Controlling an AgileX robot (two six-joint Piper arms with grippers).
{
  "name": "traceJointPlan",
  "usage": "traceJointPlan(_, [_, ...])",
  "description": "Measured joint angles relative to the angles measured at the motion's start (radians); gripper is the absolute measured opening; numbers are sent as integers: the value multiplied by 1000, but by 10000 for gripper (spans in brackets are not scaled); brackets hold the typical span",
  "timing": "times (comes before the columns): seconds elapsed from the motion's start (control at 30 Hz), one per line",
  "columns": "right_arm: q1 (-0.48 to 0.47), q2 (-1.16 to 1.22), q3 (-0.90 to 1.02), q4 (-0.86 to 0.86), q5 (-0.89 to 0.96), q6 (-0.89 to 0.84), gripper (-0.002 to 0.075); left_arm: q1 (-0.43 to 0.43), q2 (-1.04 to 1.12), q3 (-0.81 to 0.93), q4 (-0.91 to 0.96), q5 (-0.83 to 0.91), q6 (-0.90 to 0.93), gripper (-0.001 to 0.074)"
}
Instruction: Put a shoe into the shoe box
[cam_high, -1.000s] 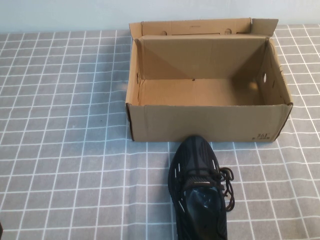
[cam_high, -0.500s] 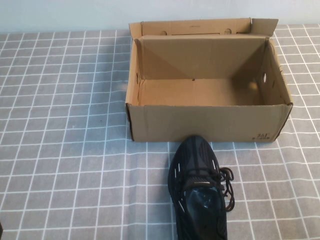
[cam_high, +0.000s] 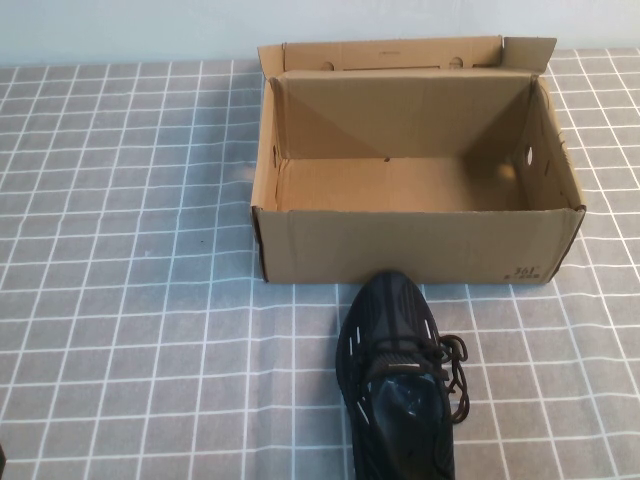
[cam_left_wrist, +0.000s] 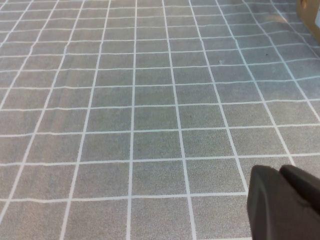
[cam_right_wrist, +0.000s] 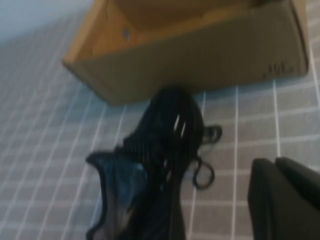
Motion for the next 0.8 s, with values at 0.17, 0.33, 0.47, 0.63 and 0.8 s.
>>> traceJointPlan(0.17, [0, 299, -216, -47, 267, -126, -16, 0, 0, 0, 0, 0, 0, -1])
traceJointPlan(0.33, [0, 558, -351, -58, 340, -250, -16, 0, 0, 0, 0, 0, 0, -1])
traceJointPlan(0.47, [15, 752, -443, -61, 338, -333, -16, 0, 0, 0, 0, 0, 0, -1])
traceJointPlan(0.63, [157, 903, -533, -74, 305, -398, -16, 0, 0, 0, 0, 0, 0, -1])
traceJointPlan(0.8, [374, 1033, -651, -77, 297, -551, -16, 0, 0, 0, 0, 0, 0, 1])
